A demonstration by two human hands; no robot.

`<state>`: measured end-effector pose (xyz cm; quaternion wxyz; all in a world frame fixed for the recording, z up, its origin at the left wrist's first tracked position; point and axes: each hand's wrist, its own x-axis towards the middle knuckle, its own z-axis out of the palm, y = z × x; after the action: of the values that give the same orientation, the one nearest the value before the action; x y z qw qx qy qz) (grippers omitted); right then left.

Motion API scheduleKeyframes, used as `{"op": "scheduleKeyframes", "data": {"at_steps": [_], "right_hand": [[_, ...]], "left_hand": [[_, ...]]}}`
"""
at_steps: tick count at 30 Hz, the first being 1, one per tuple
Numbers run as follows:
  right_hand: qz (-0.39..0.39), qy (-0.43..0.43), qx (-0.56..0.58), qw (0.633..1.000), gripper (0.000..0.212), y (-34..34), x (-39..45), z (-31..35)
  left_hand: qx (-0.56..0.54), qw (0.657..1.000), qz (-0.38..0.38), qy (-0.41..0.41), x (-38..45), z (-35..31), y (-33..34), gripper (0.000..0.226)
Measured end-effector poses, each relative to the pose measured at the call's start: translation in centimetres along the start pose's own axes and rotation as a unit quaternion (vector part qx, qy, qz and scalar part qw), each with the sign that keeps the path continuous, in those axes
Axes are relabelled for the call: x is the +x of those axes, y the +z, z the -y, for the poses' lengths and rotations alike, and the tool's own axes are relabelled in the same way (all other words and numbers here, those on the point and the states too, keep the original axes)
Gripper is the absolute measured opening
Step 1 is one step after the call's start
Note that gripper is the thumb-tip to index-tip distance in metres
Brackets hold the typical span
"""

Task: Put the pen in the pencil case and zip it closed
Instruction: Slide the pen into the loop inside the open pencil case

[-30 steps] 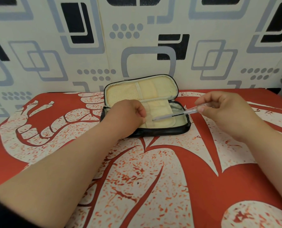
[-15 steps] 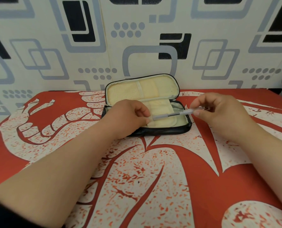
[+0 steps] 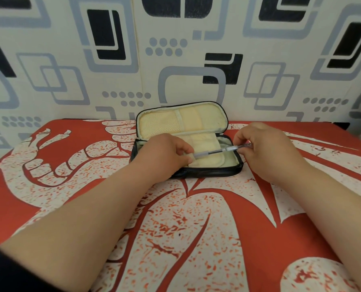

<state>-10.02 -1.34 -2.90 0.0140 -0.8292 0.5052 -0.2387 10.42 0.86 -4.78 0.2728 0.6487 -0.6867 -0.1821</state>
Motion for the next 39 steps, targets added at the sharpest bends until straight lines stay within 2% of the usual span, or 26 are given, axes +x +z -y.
{"op": "scheduleKeyframes", "data": {"at_steps": [5, 10, 16, 18, 21, 22, 25, 31, 34, 36, 39], "right_hand": [[0.038, 0.008, -0.021, 0.999, 0.014, -0.2, 0.7, 0.1], [0.080, 0.021, -0.006, 0.997, 0.016, -0.6, 2.0, 0.0], [0.218, 0.047, 0.009, 0.975, 0.021, -1.7, 3.2, 0.1], [0.190, 0.022, -0.008, 0.982, 0.023, -1.6, 3.4, 0.2], [0.067, -0.056, -0.085, 0.993, 0.015, -0.6, 3.5, 0.6], [0.048, -0.070, -0.094, 0.992, 0.014, -0.3, 3.5, 0.6], [0.064, -0.049, -0.048, 0.996, 0.013, 0.1, 2.8, 0.0], [0.200, 0.027, 0.050, 0.978, 0.015, -0.8, 3.4, -0.4], [0.232, 0.035, 0.064, 0.970, 0.015, -0.9, 3.8, -0.5], [0.223, 0.017, 0.045, 0.974, 0.015, -0.4, 3.6, -0.6], [0.145, -0.022, 0.040, 0.988, 0.016, 0.5, 3.0, -1.0]], "left_hand": [[0.018, 1.000, 0.007, 0.017, -0.1, -0.2, -0.4, 0.032], [-0.008, 1.000, -0.001, 0.013, -0.4, 0.0, -0.6, 0.035], [-0.030, 1.000, -0.005, -0.007, -0.5, 0.1, -0.6, 0.024], [-0.037, 0.999, -0.008, -0.019, -0.5, 0.0, -0.7, 0.020], [-0.048, 0.998, -0.012, -0.030, -0.6, -0.2, -0.8, 0.018], [-0.047, 0.998, -0.011, -0.033, -0.5, -0.3, -0.8, 0.019], [-0.037, 0.999, -0.013, -0.035, -0.5, -0.4, -0.7, 0.021], [-0.033, 0.998, -0.022, -0.039, -0.4, -0.2, -0.4, 0.018], [-0.031, 0.999, -0.020, -0.033, -0.4, -0.1, -0.4, 0.017], [-0.033, 0.999, -0.015, -0.031, -0.4, -0.1, -0.5, 0.016], [-0.030, 0.999, -0.007, -0.027, -0.3, 0.0, -0.5, 0.015]]}}
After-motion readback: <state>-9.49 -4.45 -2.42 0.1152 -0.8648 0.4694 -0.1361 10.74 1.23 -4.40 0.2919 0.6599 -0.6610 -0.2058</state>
